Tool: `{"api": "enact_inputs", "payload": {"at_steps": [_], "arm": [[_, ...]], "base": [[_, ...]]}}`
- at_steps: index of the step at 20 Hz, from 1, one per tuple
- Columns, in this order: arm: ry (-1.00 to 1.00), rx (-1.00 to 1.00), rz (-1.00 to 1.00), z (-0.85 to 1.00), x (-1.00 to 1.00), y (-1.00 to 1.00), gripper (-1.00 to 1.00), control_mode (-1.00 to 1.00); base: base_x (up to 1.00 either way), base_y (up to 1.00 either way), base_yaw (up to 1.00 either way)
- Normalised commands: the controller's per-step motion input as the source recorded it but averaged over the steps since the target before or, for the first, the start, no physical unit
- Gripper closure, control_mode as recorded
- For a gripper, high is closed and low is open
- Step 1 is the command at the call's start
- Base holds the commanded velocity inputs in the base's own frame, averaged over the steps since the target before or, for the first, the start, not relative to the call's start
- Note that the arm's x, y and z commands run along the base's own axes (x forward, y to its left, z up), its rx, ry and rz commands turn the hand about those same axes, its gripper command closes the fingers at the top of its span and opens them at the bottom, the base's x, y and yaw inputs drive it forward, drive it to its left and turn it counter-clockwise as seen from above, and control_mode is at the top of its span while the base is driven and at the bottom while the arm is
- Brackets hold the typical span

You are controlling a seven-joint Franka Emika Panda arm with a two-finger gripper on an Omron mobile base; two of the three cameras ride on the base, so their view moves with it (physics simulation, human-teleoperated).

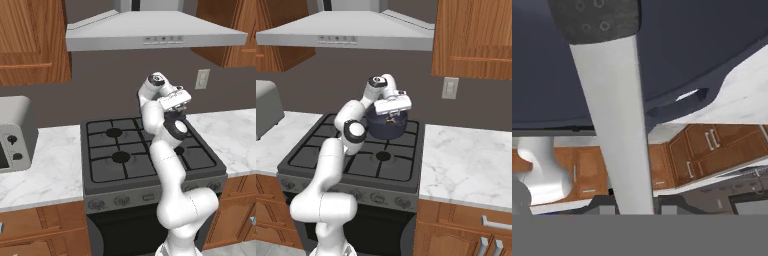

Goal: Put the garlic and avocado in the pot. Retrieve the spatula and lightly stir the vegetables in the pot.

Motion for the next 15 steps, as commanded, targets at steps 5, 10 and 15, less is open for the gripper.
{"api": "enact_inputs", "payload": {"at_steps": [5, 10, 15], "arm": [[0.06, 0.00, -0.19, 0.00, 0.00, -0.06, 1.00, -1.00], [0.11, 0.00, -0.15, 0.00, 0.00, 0.00, 1.00, -1.00], [0.10, 0.00, -0.14, 0.00, 0.00, 0.11, 1.00, -1.00]], "base": [[0.00, 0.00, 0.00], [0.00, 0.00, 0.00], [0.00, 0.00, 0.00]]}}
